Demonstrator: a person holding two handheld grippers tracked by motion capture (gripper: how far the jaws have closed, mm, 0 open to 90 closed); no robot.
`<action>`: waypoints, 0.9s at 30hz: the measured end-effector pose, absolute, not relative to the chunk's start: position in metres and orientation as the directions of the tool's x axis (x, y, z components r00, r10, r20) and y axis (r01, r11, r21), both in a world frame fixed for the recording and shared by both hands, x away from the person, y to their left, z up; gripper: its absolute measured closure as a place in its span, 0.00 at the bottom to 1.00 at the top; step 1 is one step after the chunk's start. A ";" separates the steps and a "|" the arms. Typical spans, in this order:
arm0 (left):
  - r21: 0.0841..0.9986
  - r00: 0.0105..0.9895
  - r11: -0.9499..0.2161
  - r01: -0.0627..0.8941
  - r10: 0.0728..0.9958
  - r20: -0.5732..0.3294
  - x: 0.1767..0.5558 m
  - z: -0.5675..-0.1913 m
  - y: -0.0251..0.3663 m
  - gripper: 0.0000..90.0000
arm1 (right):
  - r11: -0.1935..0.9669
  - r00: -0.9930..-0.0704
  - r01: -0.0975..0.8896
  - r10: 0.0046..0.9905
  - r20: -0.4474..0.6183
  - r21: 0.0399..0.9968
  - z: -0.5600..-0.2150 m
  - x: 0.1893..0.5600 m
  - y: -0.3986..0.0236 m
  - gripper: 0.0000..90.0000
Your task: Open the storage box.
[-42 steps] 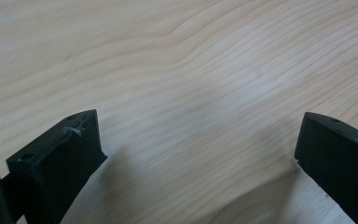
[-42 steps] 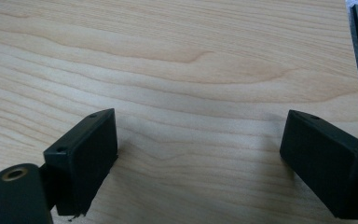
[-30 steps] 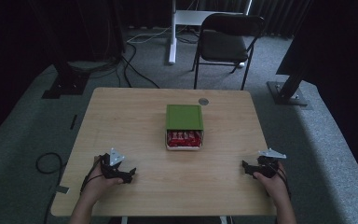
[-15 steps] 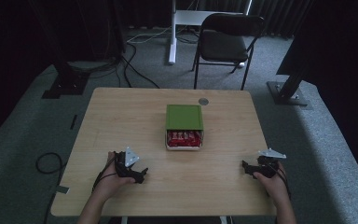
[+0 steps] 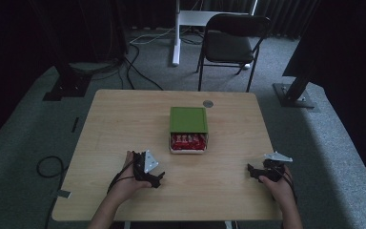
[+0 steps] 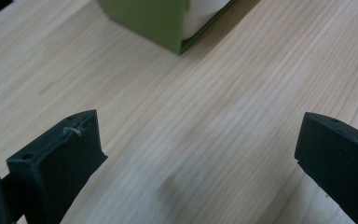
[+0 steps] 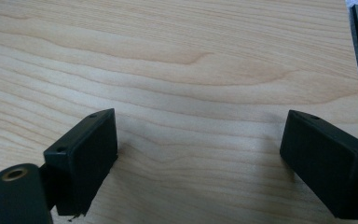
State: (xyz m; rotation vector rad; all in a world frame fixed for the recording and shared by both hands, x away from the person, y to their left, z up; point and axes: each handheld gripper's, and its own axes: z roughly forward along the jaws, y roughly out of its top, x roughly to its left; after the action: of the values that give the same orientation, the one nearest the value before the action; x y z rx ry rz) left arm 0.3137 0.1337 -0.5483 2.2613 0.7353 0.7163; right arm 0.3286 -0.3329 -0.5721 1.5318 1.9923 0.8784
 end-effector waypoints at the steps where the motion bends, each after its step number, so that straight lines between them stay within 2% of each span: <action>1: 0.709 0.697 -0.637 0.303 0.655 0.291 0.314 -0.548 0.132 0.01 | 0.169 -0.262 0.661 0.965 0.013 0.731 -0.572 0.329 -0.333 0.12; 27: 0.658 0.736 -0.750 0.065 0.482 0.476 0.312 -0.544 0.077 0.01 | 0.167 -0.259 0.662 0.966 0.014 0.731 -0.572 0.330 -0.332 0.12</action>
State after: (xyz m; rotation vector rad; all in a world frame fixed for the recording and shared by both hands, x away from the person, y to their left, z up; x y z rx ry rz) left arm 0.3117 0.0774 -0.5440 2.3058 0.4108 0.8638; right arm 0.3296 -0.3324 -0.5720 1.5363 1.9891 0.8771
